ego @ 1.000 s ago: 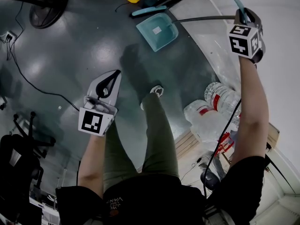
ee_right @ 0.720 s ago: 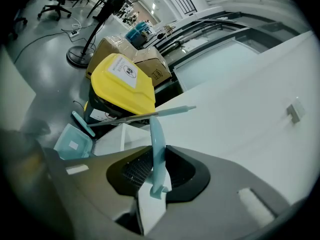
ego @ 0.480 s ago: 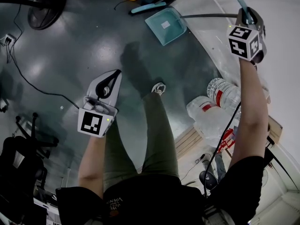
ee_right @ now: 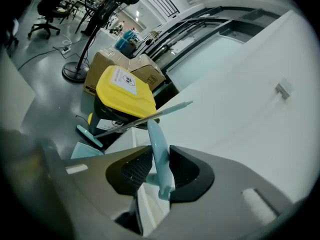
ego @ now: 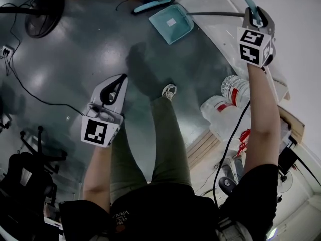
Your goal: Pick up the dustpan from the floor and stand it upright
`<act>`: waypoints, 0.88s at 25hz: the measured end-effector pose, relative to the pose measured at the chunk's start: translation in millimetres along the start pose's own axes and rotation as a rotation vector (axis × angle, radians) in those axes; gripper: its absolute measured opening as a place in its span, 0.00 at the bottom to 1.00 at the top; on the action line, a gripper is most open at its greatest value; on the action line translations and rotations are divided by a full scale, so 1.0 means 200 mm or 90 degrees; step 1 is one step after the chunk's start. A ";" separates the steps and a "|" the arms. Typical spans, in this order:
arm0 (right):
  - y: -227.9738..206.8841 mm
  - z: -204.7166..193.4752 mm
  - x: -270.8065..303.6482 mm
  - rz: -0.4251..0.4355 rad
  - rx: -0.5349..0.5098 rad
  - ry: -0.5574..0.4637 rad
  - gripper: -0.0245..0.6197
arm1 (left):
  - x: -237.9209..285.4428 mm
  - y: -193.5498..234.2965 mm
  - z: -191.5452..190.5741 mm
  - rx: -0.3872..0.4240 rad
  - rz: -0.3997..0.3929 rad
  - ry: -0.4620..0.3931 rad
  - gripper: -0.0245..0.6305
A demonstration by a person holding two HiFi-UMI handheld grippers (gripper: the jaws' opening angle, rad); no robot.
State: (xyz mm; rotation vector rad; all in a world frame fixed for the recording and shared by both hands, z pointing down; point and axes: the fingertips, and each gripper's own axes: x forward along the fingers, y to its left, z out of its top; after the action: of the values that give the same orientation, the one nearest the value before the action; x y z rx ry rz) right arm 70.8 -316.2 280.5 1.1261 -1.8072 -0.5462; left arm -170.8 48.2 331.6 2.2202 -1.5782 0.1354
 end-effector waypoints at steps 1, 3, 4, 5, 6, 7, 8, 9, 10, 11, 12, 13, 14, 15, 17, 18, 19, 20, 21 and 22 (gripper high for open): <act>0.01 -0.01 -0.02 0.004 0.003 -0.001 0.17 | 0.00 -0.01 0.02 0.003 -0.004 0.000 0.12; 0.04 -0.01 -0.06 0.013 0.010 -0.003 0.17 | -0.01 -0.01 0.06 0.010 -0.011 -0.001 0.12; 0.06 0.00 -0.08 0.019 0.014 -0.004 0.17 | -0.01 0.00 0.07 0.013 -0.014 -0.002 0.12; 0.09 0.00 -0.10 0.025 0.018 -0.004 0.18 | -0.02 0.00 0.09 0.017 -0.016 -0.004 0.12; 0.11 0.01 -0.11 0.032 0.025 -0.003 0.18 | -0.02 0.00 0.11 0.021 -0.019 -0.006 0.12; 0.13 0.01 -0.13 0.040 0.034 0.000 0.19 | -0.03 0.00 0.13 0.024 -0.021 -0.007 0.12; 0.15 0.01 -0.14 0.048 0.044 0.004 0.19 | -0.03 0.00 0.15 0.027 -0.024 -0.007 0.12; 0.16 0.01 -0.16 0.056 0.055 0.008 0.20 | -0.04 0.00 0.17 0.030 -0.026 -0.006 0.12; 0.18 0.01 -0.17 0.063 0.065 0.014 0.20 | -0.05 0.00 0.19 0.034 -0.028 -0.004 0.12; 0.19 0.00 -0.18 0.071 0.074 0.019 0.20 | -0.06 -0.01 0.21 0.038 -0.030 -0.003 0.12; 0.21 0.00 -0.20 0.078 0.081 0.024 0.21 | -0.07 -0.01 0.23 0.042 -0.033 -0.001 0.12; 0.23 0.00 -0.21 0.086 0.088 0.029 0.21 | -0.08 -0.01 0.25 0.046 -0.035 0.001 0.12; 0.24 0.01 -0.23 0.094 0.093 0.033 0.21 | -0.10 -0.01 0.27 0.049 -0.037 0.002 0.12; 0.25 0.01 -0.24 0.101 0.099 0.038 0.22 | -0.11 -0.02 0.30 0.052 -0.039 0.004 0.12; 0.28 0.00 -0.27 0.114 0.112 0.052 0.22 | -0.15 -0.02 0.34 0.057 -0.041 0.007 0.12; 0.28 0.00 -0.29 0.120 0.117 0.059 0.22 | -0.17 -0.02 0.36 0.063 -0.041 0.007 0.12; 0.29 0.00 -0.30 0.126 0.122 0.065 0.22 | -0.20 -0.01 0.38 0.073 -0.042 0.004 0.12; 0.29 0.00 -0.32 0.132 0.129 0.068 0.22 | -0.21 -0.01 0.39 0.086 -0.043 0.000 0.12; 0.30 0.01 -0.33 0.139 0.137 0.069 0.22 | -0.23 0.00 0.41 0.096 -0.043 -0.003 0.12; 0.30 0.01 -0.35 0.145 0.148 0.068 0.22 | -0.24 0.00 0.42 0.100 -0.043 -0.005 0.12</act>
State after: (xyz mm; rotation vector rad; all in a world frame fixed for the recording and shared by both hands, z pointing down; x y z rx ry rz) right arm 52.6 -226.3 292.0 1.0618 -1.9085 -0.1419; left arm -200.8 58.2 239.3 2.3938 -1.5421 0.2391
